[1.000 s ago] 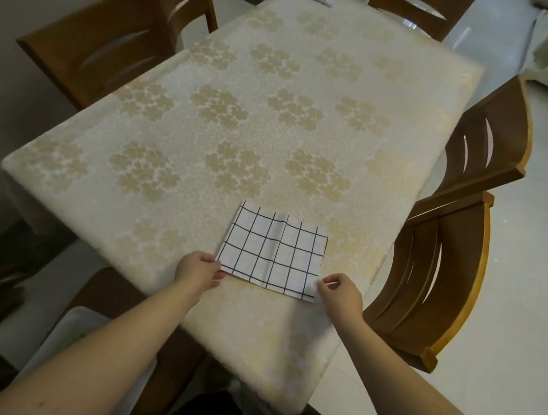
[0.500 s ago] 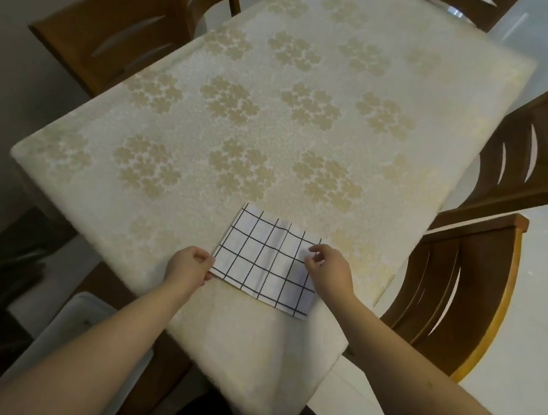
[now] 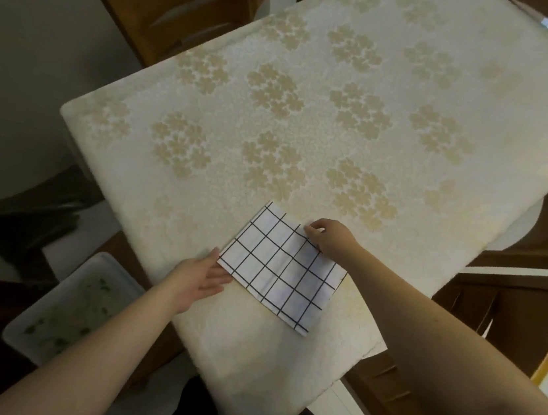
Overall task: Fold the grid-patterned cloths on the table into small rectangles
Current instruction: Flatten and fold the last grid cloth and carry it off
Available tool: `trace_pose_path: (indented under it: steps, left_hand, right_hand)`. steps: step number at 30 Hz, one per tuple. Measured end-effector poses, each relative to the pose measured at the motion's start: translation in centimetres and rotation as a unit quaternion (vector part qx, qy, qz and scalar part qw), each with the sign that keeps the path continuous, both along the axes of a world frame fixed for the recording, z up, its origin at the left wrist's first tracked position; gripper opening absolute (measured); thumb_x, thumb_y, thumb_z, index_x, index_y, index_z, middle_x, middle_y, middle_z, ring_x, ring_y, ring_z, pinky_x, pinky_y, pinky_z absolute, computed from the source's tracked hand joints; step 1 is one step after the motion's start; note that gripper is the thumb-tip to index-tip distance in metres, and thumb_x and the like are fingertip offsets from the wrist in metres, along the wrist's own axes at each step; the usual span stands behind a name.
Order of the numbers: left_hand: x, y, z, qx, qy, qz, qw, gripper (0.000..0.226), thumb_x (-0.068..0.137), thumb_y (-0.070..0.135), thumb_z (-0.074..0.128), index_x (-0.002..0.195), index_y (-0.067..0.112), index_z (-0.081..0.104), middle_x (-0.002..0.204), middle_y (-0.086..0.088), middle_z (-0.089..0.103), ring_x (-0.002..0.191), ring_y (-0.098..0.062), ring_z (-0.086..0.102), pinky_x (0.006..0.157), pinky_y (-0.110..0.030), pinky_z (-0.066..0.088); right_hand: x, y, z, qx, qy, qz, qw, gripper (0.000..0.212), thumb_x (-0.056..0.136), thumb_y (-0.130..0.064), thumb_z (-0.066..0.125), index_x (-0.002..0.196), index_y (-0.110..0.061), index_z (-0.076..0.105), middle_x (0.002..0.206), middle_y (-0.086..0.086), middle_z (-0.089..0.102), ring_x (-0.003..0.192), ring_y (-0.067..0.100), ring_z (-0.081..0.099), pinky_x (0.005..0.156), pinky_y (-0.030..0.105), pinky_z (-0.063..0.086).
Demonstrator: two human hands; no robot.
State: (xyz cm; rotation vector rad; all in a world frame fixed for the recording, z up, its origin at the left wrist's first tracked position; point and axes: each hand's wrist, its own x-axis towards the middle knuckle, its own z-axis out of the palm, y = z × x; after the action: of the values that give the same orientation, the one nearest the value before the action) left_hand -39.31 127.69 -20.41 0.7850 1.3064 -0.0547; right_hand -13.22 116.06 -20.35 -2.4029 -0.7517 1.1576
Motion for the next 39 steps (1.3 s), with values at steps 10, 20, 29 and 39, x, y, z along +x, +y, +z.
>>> trace_pose_path:
  steps: [10,20,29,39]
  left_hand:
    - [-0.2,-5.9,-1.1,-0.011,-0.046,-0.014,0.999,0.014,0.092,0.012,0.064,0.105,0.006,0.063,0.104,-0.011,0.068,0.075,-0.018,0.073,0.066,-0.027,0.057]
    - [1.7,-5.0,-0.3,0.034,-0.022,0.024,0.999,0.022,0.1,0.024,0.052,0.121,0.018,0.051,0.103,-0.011,0.061,0.055,-0.014,0.059,0.059,-0.031,0.054]
    - [1.0,-6.3,-0.4,0.013,-0.016,-0.082,0.996,0.025,0.096,0.02,0.061,0.119,0.012,0.057,0.1,-0.004,0.064,0.069,-0.012,0.065,0.059,-0.024,0.049]
    - [2.5,-3.9,1.9,0.074,-0.029,-0.096,0.992,0.016,0.095,0.022,0.062,0.081,0.015,0.062,0.06,0.0,0.048,0.047,-0.009,0.04,0.048,-0.024,0.039]
  right_hand:
    - [1.1,-0.1,0.5,-0.068,0.042,0.063,0.995,0.038,0.091,-0.042,0.062,0.079,-0.006,0.057,0.062,0.005,0.045,0.053,0.017,0.042,0.049,0.025,0.034]
    - [0.9,-5.1,-0.2,-0.043,0.071,-0.009,0.997,0.047,0.084,-0.047,0.069,0.059,-0.011,0.05,0.053,0.003,0.049,0.047,0.016,0.043,0.051,0.025,0.038]
    - [-0.6,-8.2,-0.2,0.049,0.194,-0.148,0.969,0.033,0.09,-0.031,0.067,0.065,-0.01,0.06,0.046,-0.003,0.051,0.037,0.01,0.042,0.04,0.02,0.035]
    - [-1.8,-8.8,3.0,0.138,0.265,-0.267,0.916,0.033,0.091,-0.037,0.063,0.097,-0.004,0.068,0.086,0.011,0.072,0.066,0.014,0.066,0.06,0.024,0.054]
